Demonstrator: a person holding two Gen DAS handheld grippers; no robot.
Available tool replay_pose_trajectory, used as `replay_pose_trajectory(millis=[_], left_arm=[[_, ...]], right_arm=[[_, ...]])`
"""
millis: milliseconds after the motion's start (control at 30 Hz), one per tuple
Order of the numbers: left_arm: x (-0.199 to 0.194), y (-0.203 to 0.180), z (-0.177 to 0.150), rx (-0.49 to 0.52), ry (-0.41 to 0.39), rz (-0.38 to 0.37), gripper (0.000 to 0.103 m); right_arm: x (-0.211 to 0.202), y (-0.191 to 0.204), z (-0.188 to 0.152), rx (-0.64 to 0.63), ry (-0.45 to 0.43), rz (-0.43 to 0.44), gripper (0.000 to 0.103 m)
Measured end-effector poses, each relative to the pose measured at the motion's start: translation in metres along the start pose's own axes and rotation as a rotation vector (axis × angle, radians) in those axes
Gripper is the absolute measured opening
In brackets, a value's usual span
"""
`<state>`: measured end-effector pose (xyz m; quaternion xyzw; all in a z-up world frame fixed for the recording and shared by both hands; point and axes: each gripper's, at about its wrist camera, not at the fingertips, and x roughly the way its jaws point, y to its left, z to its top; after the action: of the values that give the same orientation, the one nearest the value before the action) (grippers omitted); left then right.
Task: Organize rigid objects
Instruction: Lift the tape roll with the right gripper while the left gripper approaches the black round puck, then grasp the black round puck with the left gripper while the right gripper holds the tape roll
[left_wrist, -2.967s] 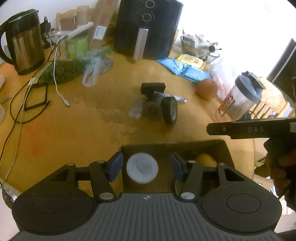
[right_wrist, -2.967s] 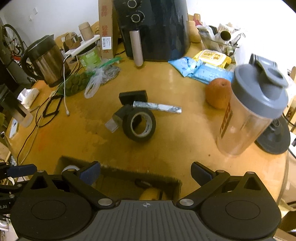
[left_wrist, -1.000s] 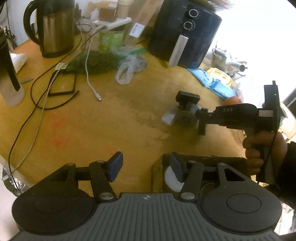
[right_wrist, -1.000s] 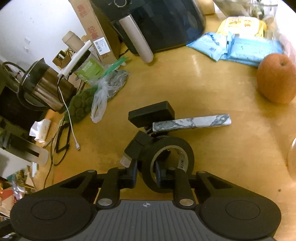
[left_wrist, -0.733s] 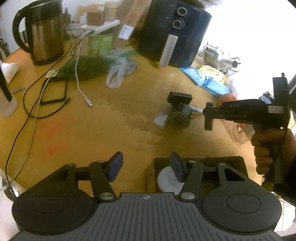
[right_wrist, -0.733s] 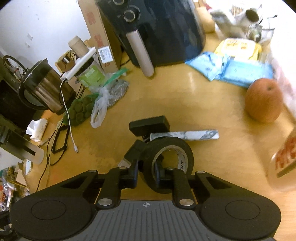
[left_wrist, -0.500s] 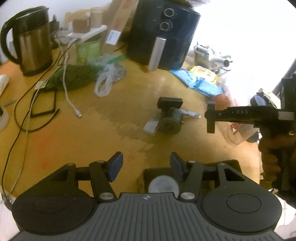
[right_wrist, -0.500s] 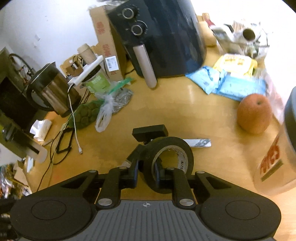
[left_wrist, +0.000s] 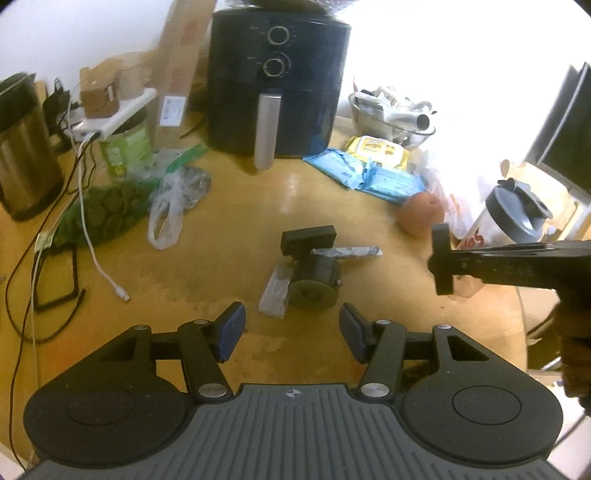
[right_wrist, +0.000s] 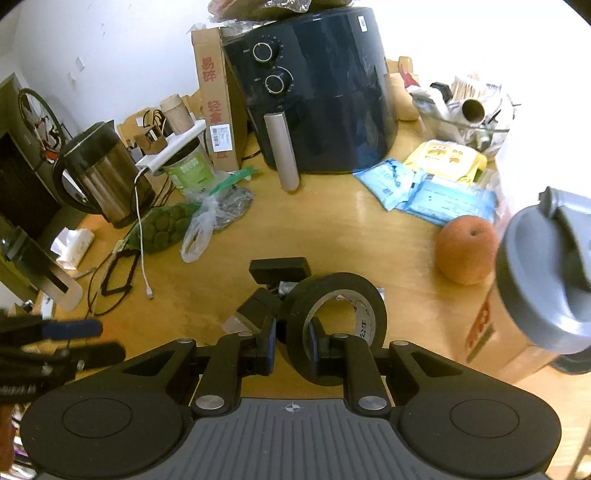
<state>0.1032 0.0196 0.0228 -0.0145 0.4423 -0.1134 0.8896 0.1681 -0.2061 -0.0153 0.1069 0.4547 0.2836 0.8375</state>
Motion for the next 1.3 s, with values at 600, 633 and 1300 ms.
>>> replay_pose_trajectory(millis=[600, 633, 1300], left_arm=[[0.049, -0.021, 0.012, 0.127, 0.030, 0.000, 0.056], [0.053, -0.023, 0.013, 0.134, 0.032, -0.002, 0.056], [0.141, -0.048, 0.015, 0.271, 0.116, 0.105, 0.068]], right_arm=[[-0.031, -0.012, -0.026, 0.094, -0.015, -0.033, 0.020], [-0.032, -0.012, -0.027, 0.096, -0.015, -0.036, 0.020], [-0.047, -0.030, -0.045, 0.206, -0.022, -0.081, 0.021]])
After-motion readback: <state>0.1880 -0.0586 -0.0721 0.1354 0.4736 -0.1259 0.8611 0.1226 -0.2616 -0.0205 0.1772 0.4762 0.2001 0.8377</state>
